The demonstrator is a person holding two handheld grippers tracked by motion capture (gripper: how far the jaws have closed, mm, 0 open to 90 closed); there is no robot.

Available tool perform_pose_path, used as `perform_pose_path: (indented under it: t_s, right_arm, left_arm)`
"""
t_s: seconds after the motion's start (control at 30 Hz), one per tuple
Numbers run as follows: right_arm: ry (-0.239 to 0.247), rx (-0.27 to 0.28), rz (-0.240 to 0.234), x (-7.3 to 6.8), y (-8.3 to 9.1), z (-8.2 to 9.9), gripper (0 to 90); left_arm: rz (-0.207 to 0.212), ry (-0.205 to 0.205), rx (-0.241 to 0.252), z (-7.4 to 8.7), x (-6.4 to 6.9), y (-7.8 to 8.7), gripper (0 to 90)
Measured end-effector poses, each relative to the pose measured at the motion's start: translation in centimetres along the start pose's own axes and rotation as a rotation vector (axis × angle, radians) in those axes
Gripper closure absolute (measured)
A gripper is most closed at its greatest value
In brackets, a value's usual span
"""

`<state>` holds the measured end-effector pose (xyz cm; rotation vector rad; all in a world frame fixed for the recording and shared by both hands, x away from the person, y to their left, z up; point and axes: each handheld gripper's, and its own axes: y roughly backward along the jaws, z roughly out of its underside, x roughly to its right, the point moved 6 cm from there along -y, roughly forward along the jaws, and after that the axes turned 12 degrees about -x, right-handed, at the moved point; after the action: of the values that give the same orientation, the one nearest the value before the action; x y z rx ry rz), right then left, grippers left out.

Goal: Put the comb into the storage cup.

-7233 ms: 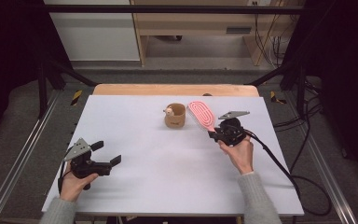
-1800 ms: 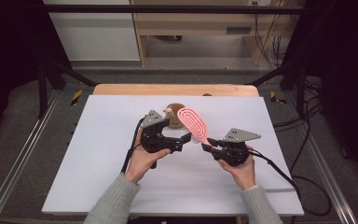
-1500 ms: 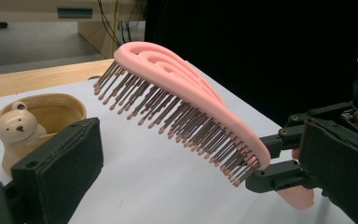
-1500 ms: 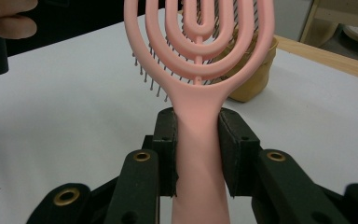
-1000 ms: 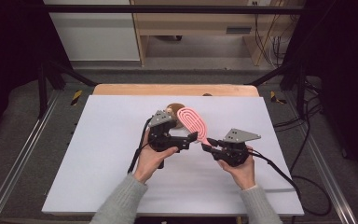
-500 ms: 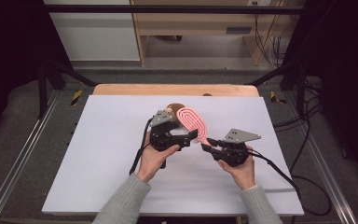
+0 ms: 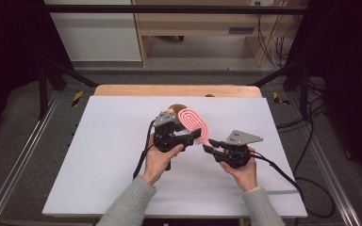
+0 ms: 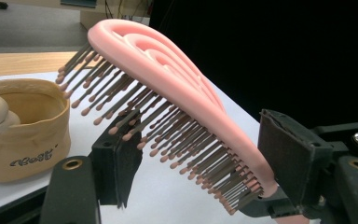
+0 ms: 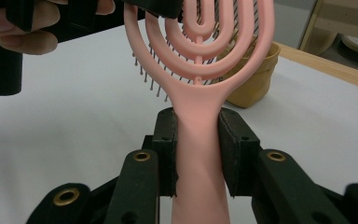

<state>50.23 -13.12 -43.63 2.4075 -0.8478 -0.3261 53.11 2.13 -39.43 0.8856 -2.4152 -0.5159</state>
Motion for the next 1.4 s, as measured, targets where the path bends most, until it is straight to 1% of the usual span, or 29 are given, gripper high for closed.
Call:
perform_pose_path:
  t_s: [0.3, 0.47, 0.7, 0.87, 1.07, 1.4]
  right_arm:
    - [0.008, 0.001, -0.001, -0.01, -0.16, 0.03, 70.0]
    - [0.012, 0.003, 0.006, 0.03, -0.21, 0.04, 69.9]
    - [0.01, 0.007, 0.008, 0.07, -0.22, 0.01, 69.9]
    - [0.011, 0.01, 0.011, 0.09, -0.22, -0.01, 69.8]
    - [0.011, 0.01, 0.013, 0.11, -0.24, 0.0, 69.8]
    - [0.016, 0.018, 0.023, 0.11, -0.19, -0.05, 69.7]
  left_arm:
    - [0.001, 0.035, 0.0, -0.02, 0.0, 0.02, 35.3]
    - [0.003, 0.054, 0.008, -0.06, 0.08, 0.03, 37.8]
    - [0.006, 0.069, 0.026, -0.16, 0.34, 0.06, 41.2]
    - [0.016, 0.083, 0.023, -0.19, 0.39, 0.1, 43.5]
    - [0.018, 0.087, 0.031, -0.21, 0.53, 0.1, 45.6]
    - [0.039, 0.093, 0.04, -0.24, 0.88, 0.23, 50.7]
